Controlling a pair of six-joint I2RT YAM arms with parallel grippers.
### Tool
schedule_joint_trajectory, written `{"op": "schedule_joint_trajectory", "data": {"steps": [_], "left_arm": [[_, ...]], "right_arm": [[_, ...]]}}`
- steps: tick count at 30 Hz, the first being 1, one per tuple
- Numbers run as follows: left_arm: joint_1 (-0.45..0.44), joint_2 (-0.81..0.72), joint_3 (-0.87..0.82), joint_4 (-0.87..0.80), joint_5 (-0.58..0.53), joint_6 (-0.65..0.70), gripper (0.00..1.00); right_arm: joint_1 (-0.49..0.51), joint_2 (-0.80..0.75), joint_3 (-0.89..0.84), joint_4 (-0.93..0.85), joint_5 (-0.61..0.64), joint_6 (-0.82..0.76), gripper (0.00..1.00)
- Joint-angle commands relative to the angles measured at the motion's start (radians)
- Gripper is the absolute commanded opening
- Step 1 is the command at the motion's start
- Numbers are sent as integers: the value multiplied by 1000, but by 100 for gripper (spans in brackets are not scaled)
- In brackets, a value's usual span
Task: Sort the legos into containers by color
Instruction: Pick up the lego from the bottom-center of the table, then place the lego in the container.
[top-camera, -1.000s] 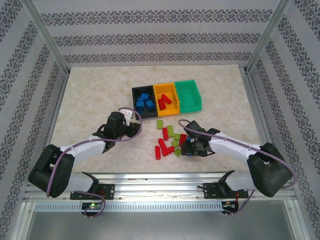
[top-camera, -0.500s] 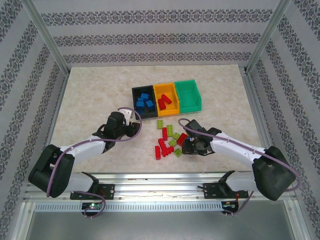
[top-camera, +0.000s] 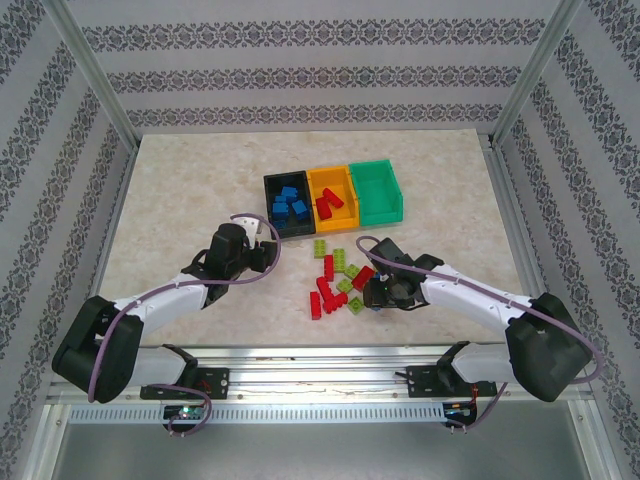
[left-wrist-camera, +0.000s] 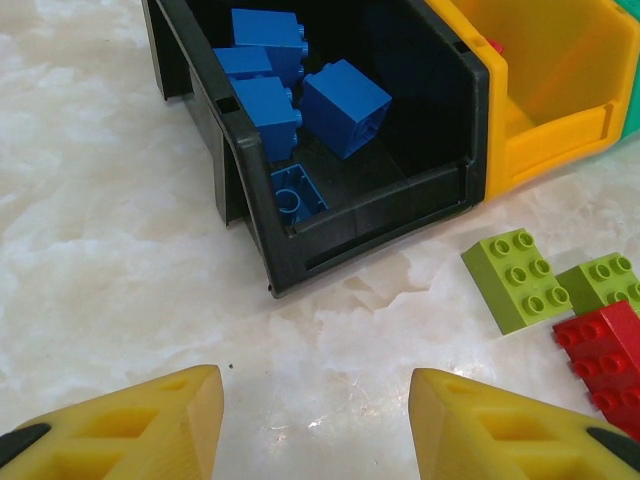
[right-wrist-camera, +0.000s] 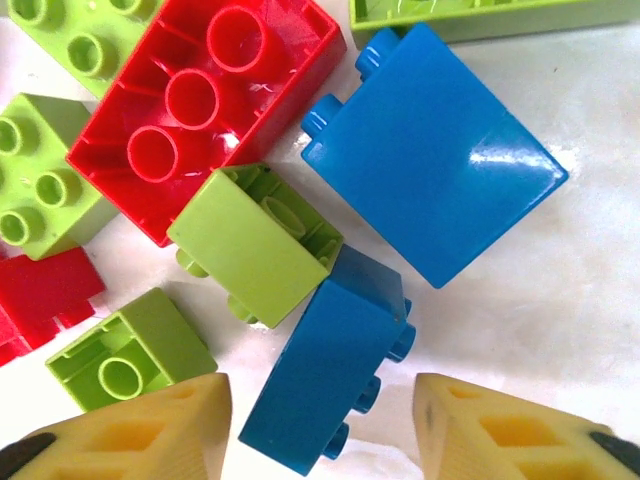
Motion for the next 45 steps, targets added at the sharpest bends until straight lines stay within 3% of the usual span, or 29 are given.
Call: {"op": "schedule_joint_trajectory", "data": {"steps": [1,5,10,13,26,29,34,41,44,45], "left_arm": [[6,-10,-10,8,-5,-1,52],[5,-8,-4,-2,13,2,52],[6,-2,-4,0,24,0,52],[6,1,-7,6,19,-3,52],[8,6,-4,-3,6,-3,52],[19,19,-12,-3,-55,-41,51],[51,29,-10,-6,-29,-59,51],[84,13,-21,-8,-29,-71,51],[92,7,-28,0,-19,-72,51],[94,8,-29,-1,-16,-73,51]], "right_arm": [[23,33,26,3,32,11,54],[31,90,38,20,38,7,52],[44,93,43,-1,50,-1,31],[43,62,46,-20,71,-6,25],[40,49,258,-41,110,-79,24],[44,137,373,4,87,-118,26],[47,351,622,79,34,-175,26],[44,713,1063,37,-46,-235,27],[34,839,1227,-29,-24,-270,31],[32,870,1270,-58,-5,-284,38]]}}
